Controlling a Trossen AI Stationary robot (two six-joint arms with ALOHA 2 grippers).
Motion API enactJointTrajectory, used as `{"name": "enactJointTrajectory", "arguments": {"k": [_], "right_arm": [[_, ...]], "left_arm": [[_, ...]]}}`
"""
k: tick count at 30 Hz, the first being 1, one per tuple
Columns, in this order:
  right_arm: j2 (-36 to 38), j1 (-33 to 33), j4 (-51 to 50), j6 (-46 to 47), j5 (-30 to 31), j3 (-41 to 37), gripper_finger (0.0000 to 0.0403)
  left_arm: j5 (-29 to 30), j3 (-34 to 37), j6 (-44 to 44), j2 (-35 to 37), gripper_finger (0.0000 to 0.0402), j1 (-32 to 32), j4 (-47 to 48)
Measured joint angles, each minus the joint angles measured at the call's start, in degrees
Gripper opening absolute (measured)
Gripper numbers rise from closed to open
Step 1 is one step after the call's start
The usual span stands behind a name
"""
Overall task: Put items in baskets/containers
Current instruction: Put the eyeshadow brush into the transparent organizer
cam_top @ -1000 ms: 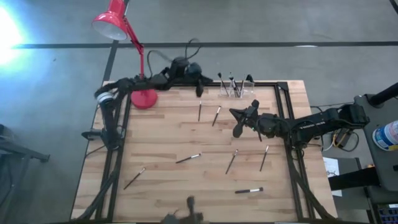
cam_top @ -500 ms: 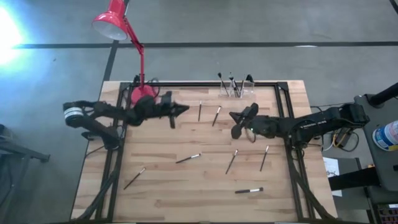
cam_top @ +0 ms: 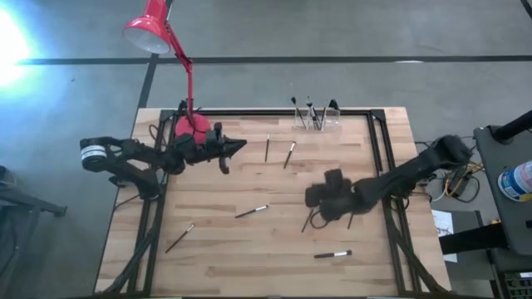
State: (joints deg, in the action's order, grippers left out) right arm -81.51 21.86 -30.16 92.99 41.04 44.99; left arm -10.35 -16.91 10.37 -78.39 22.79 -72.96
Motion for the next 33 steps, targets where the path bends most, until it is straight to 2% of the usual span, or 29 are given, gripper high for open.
{"name": "enactJointTrajectory", "arguments": {"k": [5, 10, 16, 22, 26, 33], "right_arm": [[-10.9, 0.3, -8.9, 16.1, -10.0, 7.3, 0.0009], [-17.4, 0.3, -16.4, 24.6, -21.2, 12.9, 0.0024], [-20.3, 0.0, -16.1, 27.8, -21.8, 15.4, 0.0078], [-21.1, -1.3, -15.7, 28.2, -21.9, 14.5, 0.0118], [-21.1, -1.5, -15.3, 28.1, -22.0, 13.2, 0.012], [-21.0, -1.4, -12.7, 27.3, -19.8, 10.6, 0.0086]], "left_arm": [[-0.1, 0.0, -0.5, 0.0, 0.0, 0.0, 0.8], [-0.2, 1.2, -1.9, -0.1, 0.0, 0.0, 1.0], [-0.2, 1.7, -2.0, -0.1, 0.0, 0.0, 1.2], [-0.2, 1.7, -2.0, -0.1, 0.0, 0.0, 1.2], [-0.2, 1.6, -1.9, -0.1, 0.0, 0.0, 1.2], [0.0, 1.5, -1.9, -0.1, 0.0, 0.0, 1.0]]}}
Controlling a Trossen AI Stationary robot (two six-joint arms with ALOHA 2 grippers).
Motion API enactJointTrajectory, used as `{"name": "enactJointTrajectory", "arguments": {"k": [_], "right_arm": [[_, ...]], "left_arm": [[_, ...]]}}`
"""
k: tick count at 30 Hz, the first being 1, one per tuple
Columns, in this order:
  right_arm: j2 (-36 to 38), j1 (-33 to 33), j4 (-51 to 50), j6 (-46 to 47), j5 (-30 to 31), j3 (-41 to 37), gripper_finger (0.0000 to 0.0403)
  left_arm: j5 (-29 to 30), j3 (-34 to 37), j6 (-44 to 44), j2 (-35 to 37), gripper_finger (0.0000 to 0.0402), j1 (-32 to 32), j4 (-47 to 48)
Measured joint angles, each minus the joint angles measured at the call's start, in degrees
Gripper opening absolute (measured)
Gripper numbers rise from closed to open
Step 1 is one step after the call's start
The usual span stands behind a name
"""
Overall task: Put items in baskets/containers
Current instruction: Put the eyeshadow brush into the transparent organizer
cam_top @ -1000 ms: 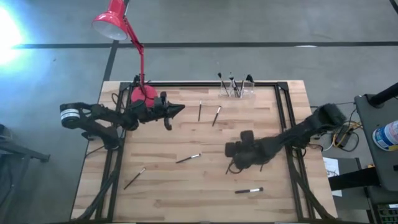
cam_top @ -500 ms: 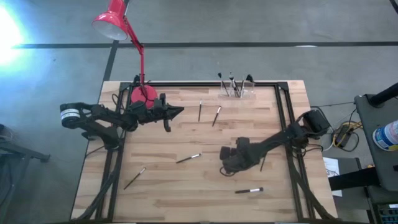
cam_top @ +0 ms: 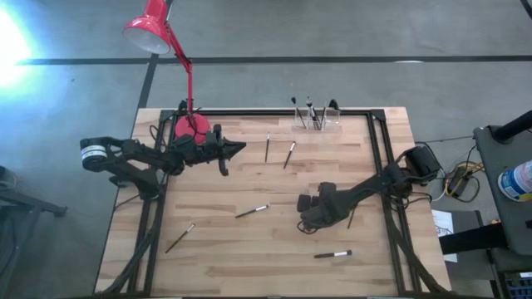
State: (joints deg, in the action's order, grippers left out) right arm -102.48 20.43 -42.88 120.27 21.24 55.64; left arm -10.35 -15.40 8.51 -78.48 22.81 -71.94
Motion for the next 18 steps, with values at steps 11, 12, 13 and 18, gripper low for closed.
{"name": "enactJointTrajectory", "arguments": {"k": [11, 12, 13, 18], "right_arm": [[0.1, -0.3, 2.2, -6.0, 3.5, -1.6, 0.0056], [0.1, -0.5, 2.3, -6.9, 3.8, -1.6, 0.0056], [0.1, -0.6, 2.3, -7.9, 4.0, -1.8, 0.0056], [0.0, -1.3, 2.4, -12.5, 4.6, -2.5, 0.0056]], "left_arm": [[0.4, -2.7, 0.3, 0.0, 0.0, 0.0, 0.0], [0.4, -2.9, 0.5, 0.0, 0.0, 0.0, 0.0], [0.4, -3.2, 0.7, 0.0, 0.0, 0.0, 0.0], [0.4, -3.3, 2.0, 0.0, 0.0, 0.0, 1.2]]}}
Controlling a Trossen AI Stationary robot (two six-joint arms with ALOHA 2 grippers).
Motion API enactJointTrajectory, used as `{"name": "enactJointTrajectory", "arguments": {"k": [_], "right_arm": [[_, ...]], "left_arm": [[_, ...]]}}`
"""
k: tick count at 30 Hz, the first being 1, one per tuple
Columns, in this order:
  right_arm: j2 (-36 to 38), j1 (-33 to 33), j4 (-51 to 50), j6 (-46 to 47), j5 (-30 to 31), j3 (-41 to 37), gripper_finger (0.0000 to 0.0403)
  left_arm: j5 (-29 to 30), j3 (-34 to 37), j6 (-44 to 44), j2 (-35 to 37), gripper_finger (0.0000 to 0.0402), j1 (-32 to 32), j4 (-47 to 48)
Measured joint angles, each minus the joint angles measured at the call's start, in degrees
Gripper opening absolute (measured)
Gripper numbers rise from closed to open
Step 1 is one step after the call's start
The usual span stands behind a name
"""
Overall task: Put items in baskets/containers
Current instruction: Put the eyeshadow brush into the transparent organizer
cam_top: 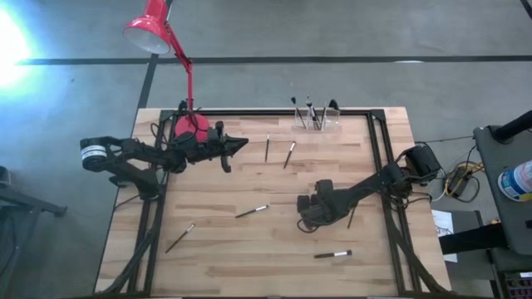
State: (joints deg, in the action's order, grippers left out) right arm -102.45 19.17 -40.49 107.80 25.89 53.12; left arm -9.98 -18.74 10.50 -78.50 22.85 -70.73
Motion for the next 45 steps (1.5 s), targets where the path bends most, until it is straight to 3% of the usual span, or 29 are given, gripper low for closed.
{"name": "enactJointTrajectory", "arguments": {"k": [15, 19, 26, 30, 34, 37, 40, 45], "right_arm": [[2.7, -3.6, 1.2, -16.4, 0.9, -1.6, 0.001], [8.2, -4.8, 1.5, -23.4, 4.0, -2.0, 0.0008], [21.1, -9.0, 3.6, -38.2, 15.3, -5.1, 0.0008], [28.5, -13.0, 12.0, -50.3, 22.3, -9.1, 0.0008], [34.2, -18.4, 32.3, -68.9, 24.9, -15.2, 0.0008], [36.3, -24.6, 55.4, -85.8, 18.7, -21.4, 0.0008], [36.1, -33.4, 75.8, -97.0, 4.4, -26.1, 0.0008], [32.0, -49.5, 86.9, -102.6, -12.9, -25.3, 0.0008]], "left_arm": [[0.9, 0.2, 4.6, 0.0, 0.0, 0.2, 0.0], [0.9, 1.5, 5.2, 0.0, 0.0, 0.2, 0.1], [3.9, 4.6, 5.2, 0.0, 0.0, 0.6, -0.3], [3.9, 5.1, 4.4, 0.0, 0.0, 1.0, -1.2], [3.8, 4.2, 3.5, 0.0, 0.0, 2.1, -2.3], [1.6, 2.7, 3.0, 0.0, 0.0, 3.3, -2.4], [-3.9, 1.3, 3.0, 0.0, 0.0, 4.8, -2.3], [-7.1, 0.0, 2.4, -0.1, 0.0, 6.3, -1.6]]}}
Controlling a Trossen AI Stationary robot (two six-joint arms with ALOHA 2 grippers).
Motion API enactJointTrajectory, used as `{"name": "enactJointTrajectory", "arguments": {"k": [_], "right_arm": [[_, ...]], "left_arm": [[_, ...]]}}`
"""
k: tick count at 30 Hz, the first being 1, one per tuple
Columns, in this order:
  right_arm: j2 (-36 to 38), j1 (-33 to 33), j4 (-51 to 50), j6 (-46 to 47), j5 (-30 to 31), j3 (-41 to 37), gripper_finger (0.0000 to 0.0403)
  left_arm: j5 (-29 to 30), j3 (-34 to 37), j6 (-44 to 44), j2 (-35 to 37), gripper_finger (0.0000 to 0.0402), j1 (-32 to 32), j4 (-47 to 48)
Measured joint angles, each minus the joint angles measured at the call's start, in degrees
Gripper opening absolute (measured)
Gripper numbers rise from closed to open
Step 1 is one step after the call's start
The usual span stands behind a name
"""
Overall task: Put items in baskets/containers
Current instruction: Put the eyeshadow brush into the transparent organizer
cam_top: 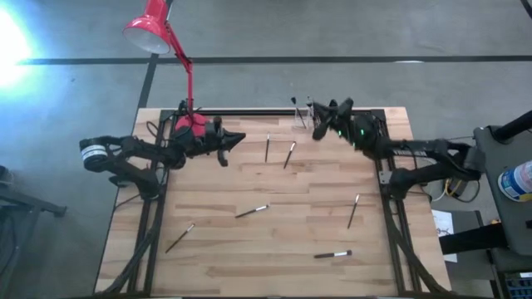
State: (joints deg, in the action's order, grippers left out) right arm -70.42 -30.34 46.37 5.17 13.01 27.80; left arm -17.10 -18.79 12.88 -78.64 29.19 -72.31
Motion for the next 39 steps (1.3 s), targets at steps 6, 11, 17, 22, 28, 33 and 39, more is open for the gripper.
{"name": "enactJointTrajectory", "arguments": {"k": [6, 11, 17, 22, 28, 33, 39], "right_arm": [[-11.2, -11.1, 0.8, -1.1, -12.2, 9.0, 0.0008], [-21.3, -12.6, 0.7, -1.7, -13.0, 14.8, 0.0008], [-28.5, -12.6, 4.1, -1.7, -13.0, 16.7, 0.0008], [-31.7, -12.6, 7.0, -2.3, -11.7, 16.7, 0.0008], [-32.9, -11.7, 7.0, -2.4, -11.7, 16.2, 0.0008], [-33.0, -11.0, 6.3, -2.7, -10.9, 15.5, 0.0008], [-33.0, -10.7, 6.4, -3.0, -9.5, 15.4, 0.0008]], "left_arm": [[-1.2, -0.9, -1.7, -1.5, 0.0, 0.7, 0.5], [-1.5, -1.5, -2.0, -2.8, 0.0, 0.7, 1.4], [-1.5, -1.6, -1.8, -3.0, 0.0, 0.7, 3.7], [-1.5, -1.4, -0.5, -3.0, 0.0, 0.6, 6.9], [-1.1, -0.2, 0.5, -3.0, 0.0, 0.6, 7.0], [-1.0, 0.4, 0.7, -3.0, 0.0, 0.6, 7.1], [-1.0, 0.4, 1.4, -3.0, 0.0, 0.6, 7.5]]}}
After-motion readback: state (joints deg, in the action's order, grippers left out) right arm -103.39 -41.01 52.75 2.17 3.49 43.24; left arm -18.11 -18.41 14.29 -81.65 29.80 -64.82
